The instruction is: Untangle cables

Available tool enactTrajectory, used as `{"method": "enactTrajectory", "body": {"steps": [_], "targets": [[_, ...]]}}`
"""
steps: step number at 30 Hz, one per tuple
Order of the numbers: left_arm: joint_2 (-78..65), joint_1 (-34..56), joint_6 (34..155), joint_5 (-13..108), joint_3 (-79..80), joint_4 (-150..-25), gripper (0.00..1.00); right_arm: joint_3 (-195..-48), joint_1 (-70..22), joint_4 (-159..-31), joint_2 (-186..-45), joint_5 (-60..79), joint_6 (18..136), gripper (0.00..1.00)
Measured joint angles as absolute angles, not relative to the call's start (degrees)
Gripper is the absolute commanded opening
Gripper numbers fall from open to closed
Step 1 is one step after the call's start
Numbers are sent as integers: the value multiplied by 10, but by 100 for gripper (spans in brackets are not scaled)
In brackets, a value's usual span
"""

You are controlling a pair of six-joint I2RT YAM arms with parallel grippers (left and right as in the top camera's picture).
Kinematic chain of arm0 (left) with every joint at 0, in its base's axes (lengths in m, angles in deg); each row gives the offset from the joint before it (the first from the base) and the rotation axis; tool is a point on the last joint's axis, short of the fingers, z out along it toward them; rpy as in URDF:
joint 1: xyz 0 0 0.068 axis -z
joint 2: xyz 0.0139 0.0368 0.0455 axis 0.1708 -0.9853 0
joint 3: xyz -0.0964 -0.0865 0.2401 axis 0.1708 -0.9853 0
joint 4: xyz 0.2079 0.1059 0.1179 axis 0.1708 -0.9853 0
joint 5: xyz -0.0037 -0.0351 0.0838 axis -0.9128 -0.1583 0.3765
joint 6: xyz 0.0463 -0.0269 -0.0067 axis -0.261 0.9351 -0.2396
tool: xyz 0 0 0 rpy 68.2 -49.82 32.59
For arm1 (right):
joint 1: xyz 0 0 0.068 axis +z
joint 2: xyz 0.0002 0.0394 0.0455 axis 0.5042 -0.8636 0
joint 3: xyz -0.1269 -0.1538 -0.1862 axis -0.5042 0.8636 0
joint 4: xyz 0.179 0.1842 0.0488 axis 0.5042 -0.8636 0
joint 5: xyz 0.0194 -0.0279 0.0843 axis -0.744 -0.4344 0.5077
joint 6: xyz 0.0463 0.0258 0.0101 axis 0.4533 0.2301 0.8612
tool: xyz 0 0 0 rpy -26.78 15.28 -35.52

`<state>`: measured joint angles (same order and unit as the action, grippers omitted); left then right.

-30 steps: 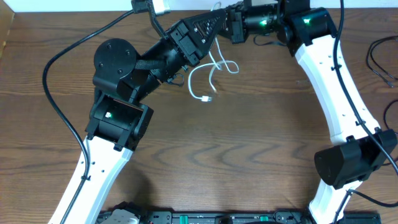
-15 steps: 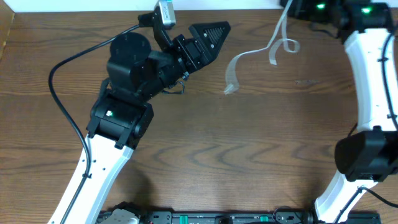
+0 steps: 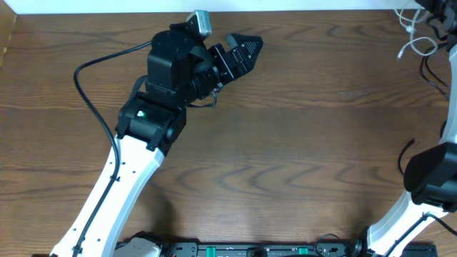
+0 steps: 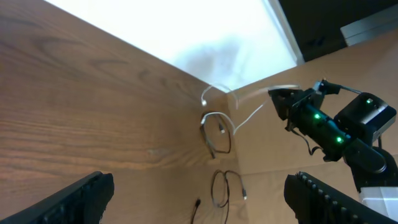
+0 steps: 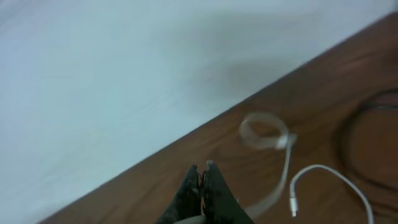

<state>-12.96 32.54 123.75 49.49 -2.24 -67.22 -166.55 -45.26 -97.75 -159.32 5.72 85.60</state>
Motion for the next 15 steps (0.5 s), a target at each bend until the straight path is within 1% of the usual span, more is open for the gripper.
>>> {"method": "enactTrajectory", "body": {"steps": [1,2,3,6,10,14,15], "targets": [[-134,325,1238,494,-22,-673,92,-1666,-457,-974,-1601,44,854,67],[-136,325,1237,494,-22,-675,92,-1666,-460,-968,-1610,33,855,89],[-139,325,1237,493,-22,-679,92,-1666,-462,-963,-1621,22,854,99],[-140,325,1235,492,-22,-693,91,-1666,-470,-959,-1659,5,853,99],[-140,325,1221,488,-22,-710,92,-1666,-478,-995,-1710,-9,851,99],[-140,325,1204,486,-22,-716,91,-1660,-480,-1022,-1719,-15,851,99],[-140,325,1199,486,-22,-717,89,-1660,-480,-1024,-1716,-16,851,99]]}}
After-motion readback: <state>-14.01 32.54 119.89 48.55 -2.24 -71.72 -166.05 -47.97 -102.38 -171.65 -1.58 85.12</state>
